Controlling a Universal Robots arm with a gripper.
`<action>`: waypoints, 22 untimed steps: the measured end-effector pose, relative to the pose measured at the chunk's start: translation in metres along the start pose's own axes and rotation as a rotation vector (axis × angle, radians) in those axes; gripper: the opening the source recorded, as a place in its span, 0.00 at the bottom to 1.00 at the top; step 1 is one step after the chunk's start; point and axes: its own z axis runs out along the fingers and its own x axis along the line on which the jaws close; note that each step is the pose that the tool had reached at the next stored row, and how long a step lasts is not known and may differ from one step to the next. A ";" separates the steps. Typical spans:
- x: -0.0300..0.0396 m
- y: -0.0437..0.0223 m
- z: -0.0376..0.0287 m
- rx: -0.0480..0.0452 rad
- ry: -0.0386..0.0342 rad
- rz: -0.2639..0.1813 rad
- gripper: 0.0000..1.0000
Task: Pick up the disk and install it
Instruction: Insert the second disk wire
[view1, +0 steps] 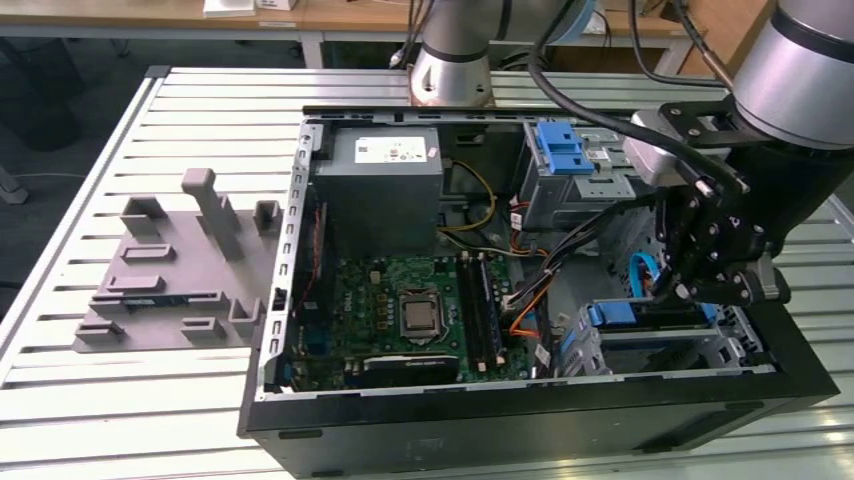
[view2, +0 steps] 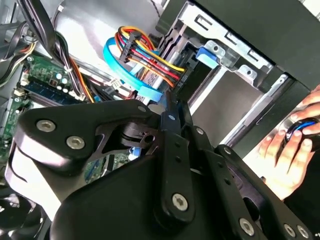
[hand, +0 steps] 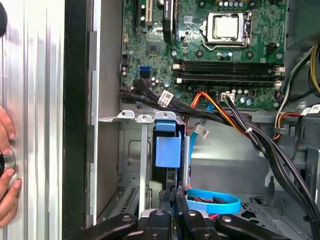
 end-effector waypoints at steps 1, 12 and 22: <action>0.0000 0.0012 0.0001 0.0013 -0.0002 -0.001 0.16; -0.0001 0.0066 0.0004 0.0020 -0.0002 -0.004 0.17; -0.0001 0.0065 0.0004 0.0019 -0.0001 -0.004 0.24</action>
